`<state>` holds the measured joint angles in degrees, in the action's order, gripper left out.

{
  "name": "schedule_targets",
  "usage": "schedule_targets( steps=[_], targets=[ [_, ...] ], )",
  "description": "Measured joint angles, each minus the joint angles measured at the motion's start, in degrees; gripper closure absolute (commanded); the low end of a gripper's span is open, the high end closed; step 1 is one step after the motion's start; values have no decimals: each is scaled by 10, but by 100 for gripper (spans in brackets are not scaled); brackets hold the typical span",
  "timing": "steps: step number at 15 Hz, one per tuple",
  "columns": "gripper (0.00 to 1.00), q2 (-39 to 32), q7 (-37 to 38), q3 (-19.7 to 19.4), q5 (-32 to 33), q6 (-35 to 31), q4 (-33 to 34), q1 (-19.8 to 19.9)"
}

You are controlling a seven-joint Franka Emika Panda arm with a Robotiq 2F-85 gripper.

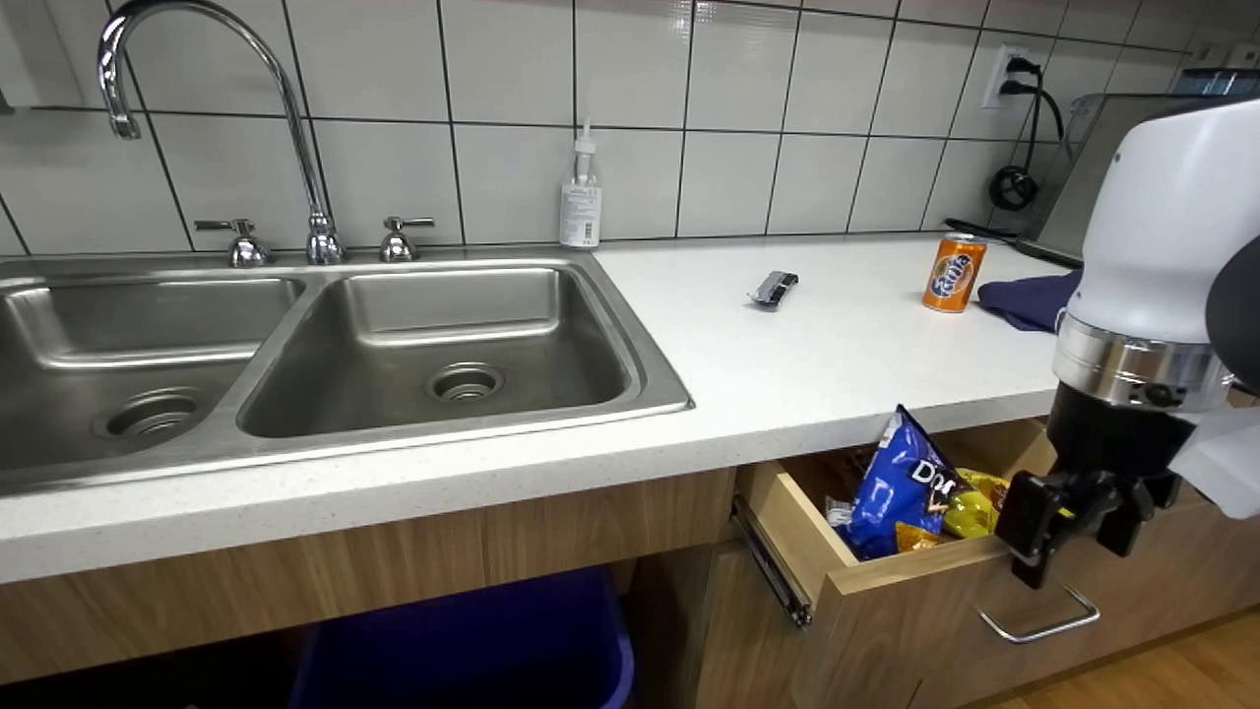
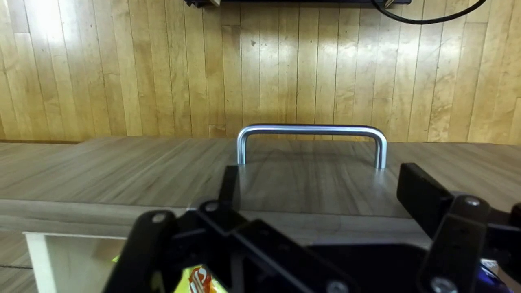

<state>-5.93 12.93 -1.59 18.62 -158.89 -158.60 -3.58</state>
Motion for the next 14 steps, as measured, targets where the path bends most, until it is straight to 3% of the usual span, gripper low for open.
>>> schedule_targets(
  steps=[14],
  targets=[
    [0, -50, -8, -8, -1, -1, 77, 0]
  ],
)
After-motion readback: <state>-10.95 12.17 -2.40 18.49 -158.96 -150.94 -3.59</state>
